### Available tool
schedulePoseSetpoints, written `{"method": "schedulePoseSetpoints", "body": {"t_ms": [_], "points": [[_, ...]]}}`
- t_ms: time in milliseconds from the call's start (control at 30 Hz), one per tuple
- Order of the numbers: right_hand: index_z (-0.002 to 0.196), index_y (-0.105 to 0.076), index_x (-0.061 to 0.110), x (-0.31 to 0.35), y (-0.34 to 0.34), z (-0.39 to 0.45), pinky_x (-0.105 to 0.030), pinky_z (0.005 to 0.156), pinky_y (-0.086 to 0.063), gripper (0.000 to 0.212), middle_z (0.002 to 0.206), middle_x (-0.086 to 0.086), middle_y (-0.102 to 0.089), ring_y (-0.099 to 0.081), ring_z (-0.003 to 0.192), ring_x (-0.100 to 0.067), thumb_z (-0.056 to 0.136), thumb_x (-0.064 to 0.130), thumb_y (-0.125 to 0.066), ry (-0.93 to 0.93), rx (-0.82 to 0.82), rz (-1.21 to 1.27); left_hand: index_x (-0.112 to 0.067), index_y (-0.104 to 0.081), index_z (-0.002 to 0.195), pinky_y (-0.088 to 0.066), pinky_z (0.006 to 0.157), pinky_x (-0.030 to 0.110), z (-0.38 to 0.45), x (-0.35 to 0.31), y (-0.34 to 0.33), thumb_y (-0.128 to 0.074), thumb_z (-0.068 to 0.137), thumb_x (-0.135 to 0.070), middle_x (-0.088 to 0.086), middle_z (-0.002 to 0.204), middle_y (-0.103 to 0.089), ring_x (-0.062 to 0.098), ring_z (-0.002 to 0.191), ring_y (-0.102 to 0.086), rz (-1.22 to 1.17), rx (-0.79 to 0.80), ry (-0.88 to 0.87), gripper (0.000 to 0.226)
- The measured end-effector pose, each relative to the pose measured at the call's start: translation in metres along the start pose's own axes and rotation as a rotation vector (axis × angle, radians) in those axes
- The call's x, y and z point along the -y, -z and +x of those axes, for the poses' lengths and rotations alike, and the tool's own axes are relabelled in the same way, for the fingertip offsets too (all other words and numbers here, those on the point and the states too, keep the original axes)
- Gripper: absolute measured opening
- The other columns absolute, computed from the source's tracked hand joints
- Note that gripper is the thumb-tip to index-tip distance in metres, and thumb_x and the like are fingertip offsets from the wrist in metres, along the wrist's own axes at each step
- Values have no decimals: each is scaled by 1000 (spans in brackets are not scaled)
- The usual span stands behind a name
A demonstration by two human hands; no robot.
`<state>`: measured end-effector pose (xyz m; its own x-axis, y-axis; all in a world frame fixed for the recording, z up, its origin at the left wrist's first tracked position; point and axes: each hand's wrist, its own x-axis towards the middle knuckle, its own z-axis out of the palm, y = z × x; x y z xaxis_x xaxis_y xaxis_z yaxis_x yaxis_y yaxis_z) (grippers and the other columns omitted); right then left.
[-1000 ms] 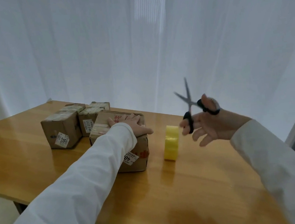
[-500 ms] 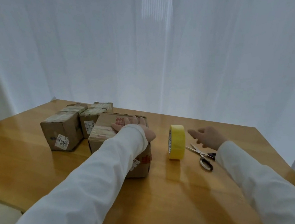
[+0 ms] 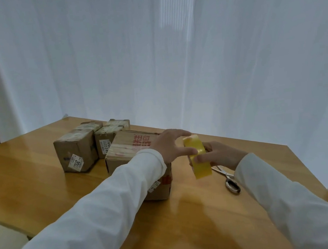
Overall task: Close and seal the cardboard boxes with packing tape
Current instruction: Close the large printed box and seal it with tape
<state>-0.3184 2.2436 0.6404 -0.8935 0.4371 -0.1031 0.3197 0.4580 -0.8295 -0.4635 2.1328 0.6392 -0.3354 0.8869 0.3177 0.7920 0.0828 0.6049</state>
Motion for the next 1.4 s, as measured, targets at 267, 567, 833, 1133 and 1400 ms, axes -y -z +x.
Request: {"method": "schedulePoseSetpoints", "body": {"t_ms": [267, 567, 833, 1133, 1400], "points": [[119, -55, 17, 20, 11, -32, -26, 84, -53, 34, 102, -5, -72, -68, 94, -17, 86, 15, -63, 84, -10, -35, -26, -73, 95, -46, 92, 33, -2, -11, 4, -63, 87, -38, -11, 100, -71, 10, 97, -62, -52, -200, -42, 17], [112, -54, 22, 19, 13, -36, -13, 78, -50, 30, 101, 6, -70, -65, 92, 0, 88, 7, -64, 127, 78, -144, -18, -59, 81, -53, 80, 36, 4, -43, 13, -50, 88, -23, -11, 73, -70, 14, 82, -66, -270, -400, 180, 12], [107, -59, 13, 1, 37, -34, -32, 75, -52, 56, 93, -6, -66, -62, 81, -18, 75, 60, -54, -5, -389, 682, -5, -63, 81, -52, 70, 19, 2, -68, 53, -54, 91, -7, 5, 79, -73, 12, 69, -70, -577, -64, 105, 14], [68, -63, 7, 22, 22, -30, -22, 43, -46, 58, 42, 0, -45, -49, 36, -15, 41, 50, -91, 163, 90, 965, -18, -63, 85, -51, 93, 28, -7, -49, 94, -54, 94, -12, -1, 99, -71, 11, 92, -67, -301, -63, -152, 14], [76, -56, 4, 98, 58, -22, -24, 49, -43, 44, 47, -2, -44, -43, 42, -15, 77, 48, -51, 140, 16, 54, -38, -63, 80, -51, 72, 27, -36, 9, 102, -55, 93, -8, -15, 61, -62, 11, 58, -65, -122, -368, -232, 33]]}}
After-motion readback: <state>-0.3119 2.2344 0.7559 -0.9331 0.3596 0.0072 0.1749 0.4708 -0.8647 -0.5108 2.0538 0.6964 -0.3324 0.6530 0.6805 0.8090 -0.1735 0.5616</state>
